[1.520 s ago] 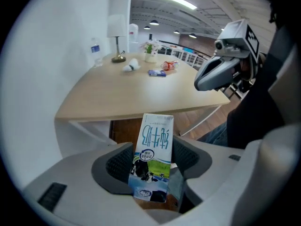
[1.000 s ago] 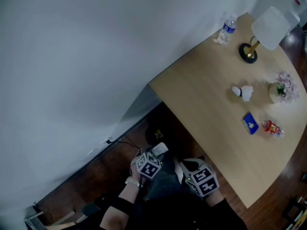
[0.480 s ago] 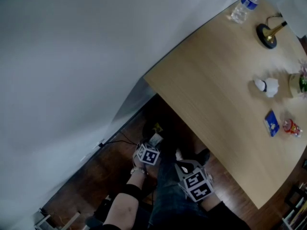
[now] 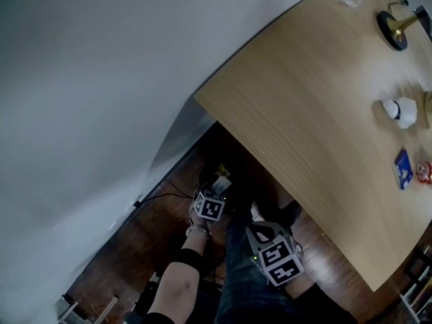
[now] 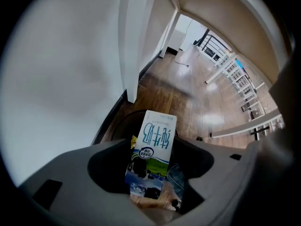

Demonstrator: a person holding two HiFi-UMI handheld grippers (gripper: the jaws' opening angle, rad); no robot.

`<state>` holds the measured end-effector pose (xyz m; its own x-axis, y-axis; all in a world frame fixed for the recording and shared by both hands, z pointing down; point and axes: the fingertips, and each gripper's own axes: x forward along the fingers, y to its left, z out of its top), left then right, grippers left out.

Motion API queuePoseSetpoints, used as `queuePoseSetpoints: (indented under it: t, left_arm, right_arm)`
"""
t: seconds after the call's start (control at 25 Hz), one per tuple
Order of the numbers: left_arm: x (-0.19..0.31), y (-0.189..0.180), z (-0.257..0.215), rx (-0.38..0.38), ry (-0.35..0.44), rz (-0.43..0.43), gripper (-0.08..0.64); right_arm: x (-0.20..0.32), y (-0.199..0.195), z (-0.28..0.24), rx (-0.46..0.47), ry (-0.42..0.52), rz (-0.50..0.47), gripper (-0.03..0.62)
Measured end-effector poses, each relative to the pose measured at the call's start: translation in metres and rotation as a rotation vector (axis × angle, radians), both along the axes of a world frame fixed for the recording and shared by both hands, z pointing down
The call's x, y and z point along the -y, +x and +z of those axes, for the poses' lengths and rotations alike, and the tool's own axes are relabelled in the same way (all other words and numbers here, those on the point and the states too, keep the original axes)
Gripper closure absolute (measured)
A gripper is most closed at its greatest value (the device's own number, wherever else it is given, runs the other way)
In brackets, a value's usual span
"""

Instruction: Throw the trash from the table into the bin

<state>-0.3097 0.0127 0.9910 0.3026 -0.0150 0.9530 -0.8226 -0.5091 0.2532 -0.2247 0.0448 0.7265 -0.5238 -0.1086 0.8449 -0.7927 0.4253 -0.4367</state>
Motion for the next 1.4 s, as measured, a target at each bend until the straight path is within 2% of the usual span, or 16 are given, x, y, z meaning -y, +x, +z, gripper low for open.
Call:
queuePoseSetpoints:
  t: [0.04, 0.12, 0.28, 0.52, 0.68, 0.72, 0.8, 0.92, 0.96, 1.0, 1.24, 1.4]
  left_arm:
    - [-0.001, -0.001, 0.002, 0.006, -0.010, 0.005, 0.255]
    - [-0.002, -0.003, 0.004, 0.024, -0.022, 0.013, 0.150]
    - [-0.005, -0.002, 0.000, 0.015, -0.029, 0.006, 0.135]
    - [0.002, -0.010, -0.029, 0.026, 0.043, 0.019, 0.135]
    - [-0.001, -0.002, -0.076, -0.037, 0.076, 0.005, 0.146]
    - [-0.001, 0.003, -0.095, -0.066, 0.091, 0.004, 0.172]
    - [0.001, 0.014, -0.138, -0.120, 0.127, 0.011, 0.313]
    - [0.001, 0.032, -0.203, -0.172, 0.175, 0.046, 0.465]
    - [-0.001, 0.036, -0.224, -0.183, 0.184, 0.055, 0.541]
    - [-0.003, 0.041, -0.244, -0.195, 0.189, 0.063, 0.560]
    - [-0.026, 0.072, -0.353, -0.250, 0.206, 0.116, 0.560]
    - [-0.037, 0.104, -0.404, -0.274, 0.241, 0.222, 0.560]
  right_arm:
    - [-0.001, -0.001, 0.001, 0.002, -0.003, 0.001, 0.588]
    - [-0.003, -0.001, 0.002, 0.003, -0.010, 0.001, 0.588]
    - [-0.002, 0.000, -0.002, 0.008, -0.002, 0.005, 0.588]
    - [0.002, 0.000, -0.018, 0.009, 0.023, 0.019, 0.588]
    - [0.001, 0.006, -0.041, 0.010, 0.040, 0.021, 0.588]
    - [0.000, 0.009, -0.050, 0.012, 0.045, 0.018, 0.587]
    - [-0.001, 0.019, -0.068, 0.014, 0.067, 0.021, 0.588]
    - [-0.003, 0.042, -0.098, 0.012, 0.100, 0.058, 0.588]
    - [-0.005, 0.050, -0.110, 0.010, 0.105, 0.074, 0.588]
    - [-0.006, 0.058, -0.121, 0.008, 0.114, 0.091, 0.588]
    - [-0.024, 0.114, -0.190, 0.003, 0.203, 0.194, 0.588]
    - [-0.040, 0.150, -0.220, 0.001, 0.248, 0.293, 0.588]
